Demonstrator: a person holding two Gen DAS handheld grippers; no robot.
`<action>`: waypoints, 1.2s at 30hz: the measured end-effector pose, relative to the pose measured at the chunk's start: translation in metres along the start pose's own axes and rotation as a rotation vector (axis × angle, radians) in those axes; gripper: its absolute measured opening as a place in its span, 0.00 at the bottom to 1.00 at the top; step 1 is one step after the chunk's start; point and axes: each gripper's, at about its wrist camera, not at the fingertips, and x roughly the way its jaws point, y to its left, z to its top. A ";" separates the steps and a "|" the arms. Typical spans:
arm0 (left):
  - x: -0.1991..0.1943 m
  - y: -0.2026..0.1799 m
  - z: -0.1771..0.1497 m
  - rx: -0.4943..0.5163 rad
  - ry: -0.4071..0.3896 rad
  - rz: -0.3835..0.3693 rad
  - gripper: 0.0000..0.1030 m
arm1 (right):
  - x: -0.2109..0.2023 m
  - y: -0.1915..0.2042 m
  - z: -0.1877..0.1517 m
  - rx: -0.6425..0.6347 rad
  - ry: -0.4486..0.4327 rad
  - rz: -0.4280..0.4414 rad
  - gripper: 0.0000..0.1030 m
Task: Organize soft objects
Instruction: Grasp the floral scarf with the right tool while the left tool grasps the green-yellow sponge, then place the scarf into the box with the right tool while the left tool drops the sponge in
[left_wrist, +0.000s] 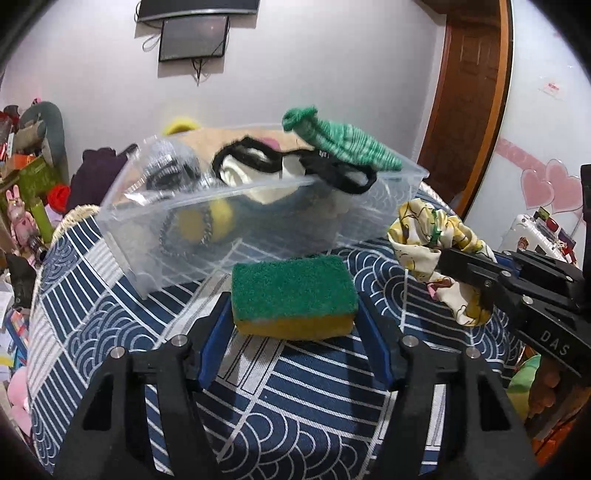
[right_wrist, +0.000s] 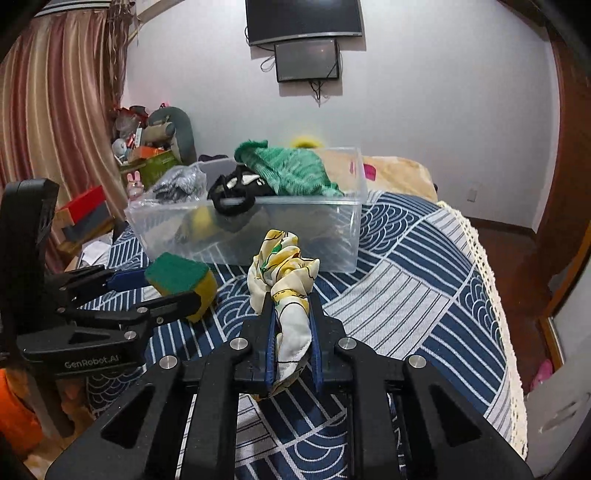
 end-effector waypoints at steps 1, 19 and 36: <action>-0.004 0.001 0.002 -0.002 -0.009 -0.001 0.62 | -0.001 0.001 0.003 -0.001 -0.004 0.001 0.13; -0.061 0.041 0.049 -0.077 -0.190 0.048 0.63 | -0.012 0.024 0.060 -0.051 -0.166 0.010 0.13; -0.012 0.067 0.071 -0.122 -0.132 0.075 0.63 | 0.033 0.048 0.091 -0.061 -0.148 0.064 0.13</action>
